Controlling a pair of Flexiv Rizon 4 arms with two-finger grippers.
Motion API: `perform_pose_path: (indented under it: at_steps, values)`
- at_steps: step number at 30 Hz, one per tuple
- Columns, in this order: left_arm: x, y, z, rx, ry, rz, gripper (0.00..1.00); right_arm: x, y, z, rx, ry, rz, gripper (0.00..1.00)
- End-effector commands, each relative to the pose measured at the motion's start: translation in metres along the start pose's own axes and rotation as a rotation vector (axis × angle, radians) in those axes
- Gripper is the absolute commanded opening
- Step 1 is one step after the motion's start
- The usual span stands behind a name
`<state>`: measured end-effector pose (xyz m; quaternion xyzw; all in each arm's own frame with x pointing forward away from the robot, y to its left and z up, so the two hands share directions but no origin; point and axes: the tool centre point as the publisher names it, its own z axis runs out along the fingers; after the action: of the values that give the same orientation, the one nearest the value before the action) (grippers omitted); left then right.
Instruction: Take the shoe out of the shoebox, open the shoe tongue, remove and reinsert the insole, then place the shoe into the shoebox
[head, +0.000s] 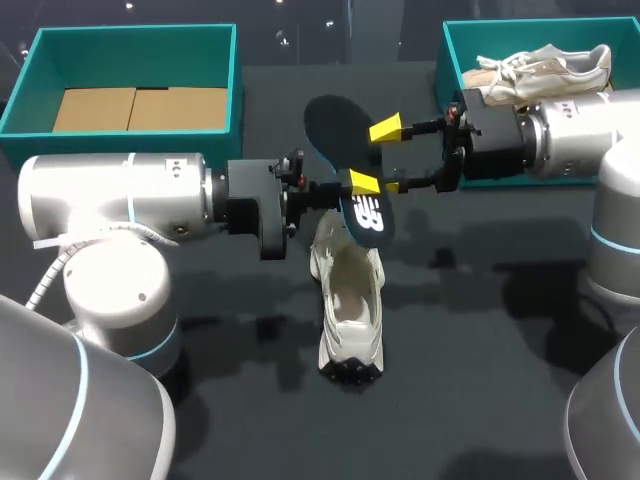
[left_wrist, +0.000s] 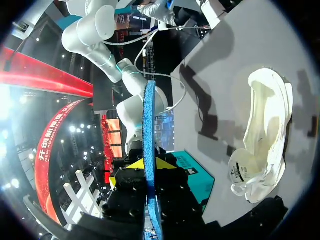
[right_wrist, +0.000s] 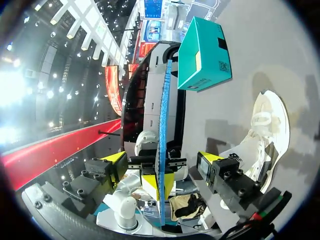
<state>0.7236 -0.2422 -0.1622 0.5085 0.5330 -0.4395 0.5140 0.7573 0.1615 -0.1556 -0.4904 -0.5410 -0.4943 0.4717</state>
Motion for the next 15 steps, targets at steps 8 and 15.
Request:
perform_pose_path:
  at_steps: [8,15]
  values:
    - [0.003,0.001,0.013,0.024,0.005,0.003,0.0,-0.004,0.003,0.018,0.017,0.027,0.015,0.61]
    - [0.003,0.003,0.016,0.026,0.004,0.007,0.0,-0.005,0.003,0.02,0.03,0.034,0.005,0.38]
